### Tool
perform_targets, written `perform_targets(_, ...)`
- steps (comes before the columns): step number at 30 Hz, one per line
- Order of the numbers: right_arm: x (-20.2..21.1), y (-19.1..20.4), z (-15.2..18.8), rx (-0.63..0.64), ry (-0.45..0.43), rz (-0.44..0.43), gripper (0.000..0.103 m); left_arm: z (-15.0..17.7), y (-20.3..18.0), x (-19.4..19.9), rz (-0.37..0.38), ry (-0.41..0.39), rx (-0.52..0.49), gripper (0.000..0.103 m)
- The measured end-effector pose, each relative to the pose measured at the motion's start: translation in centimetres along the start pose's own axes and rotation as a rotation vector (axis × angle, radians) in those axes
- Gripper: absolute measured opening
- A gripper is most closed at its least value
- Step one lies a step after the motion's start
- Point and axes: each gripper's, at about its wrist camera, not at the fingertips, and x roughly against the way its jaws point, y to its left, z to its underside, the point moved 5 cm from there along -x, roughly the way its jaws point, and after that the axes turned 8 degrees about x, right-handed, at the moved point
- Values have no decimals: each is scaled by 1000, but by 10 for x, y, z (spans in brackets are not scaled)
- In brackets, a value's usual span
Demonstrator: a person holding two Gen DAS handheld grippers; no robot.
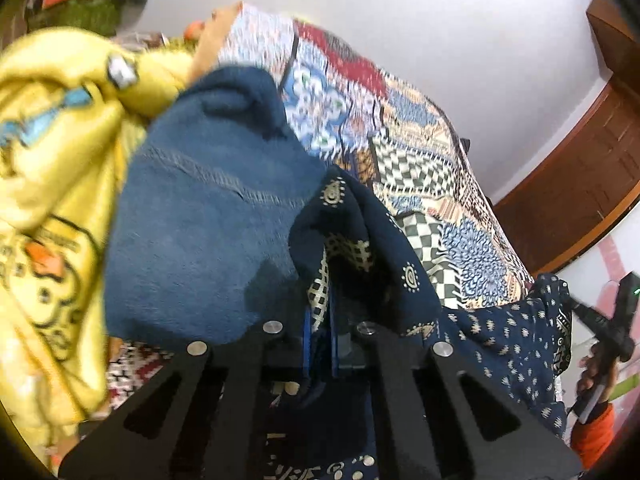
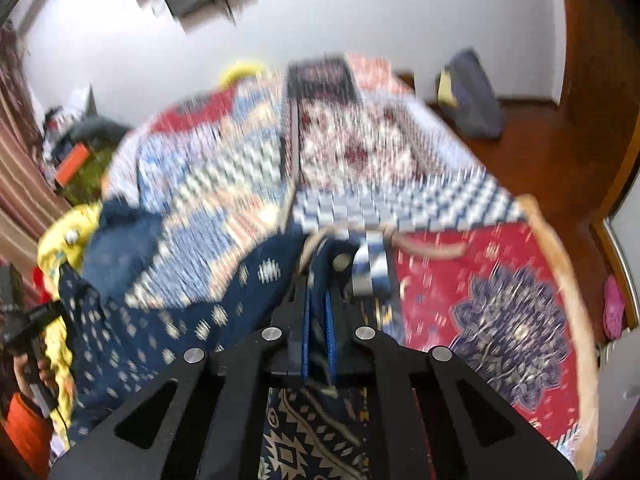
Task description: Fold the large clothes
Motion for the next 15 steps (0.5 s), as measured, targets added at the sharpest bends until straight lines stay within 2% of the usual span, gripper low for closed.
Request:
perform_targets(3,21,6,-23,15,-80,-6,3,-7,-7,18,-48,-41,-56,5)
perform_targets(6,31,13,-42,48,-104,11,3,-15,-15,33,-48,-74,-70,4)
perform_targets(8,27,15,-45,79,-79,41,3,-20,-17,39,-74,-100,-95,3)
perform_targets(11,11,16,-27,79,15,24,5,-20,-8,31,-103,-91,-105,2)
perform_targets(12,3,14,-17,79,56,22,12,-19,-5,29,-106,-85,-102,2)
perform_targets(13,-6,12,-7,82,102,26,27,-17,0,24,-107,-71,-93,2)
perform_targets(15,-17,8,11,94,160,53,44,-13,8,16,-103,-42,-77,2)
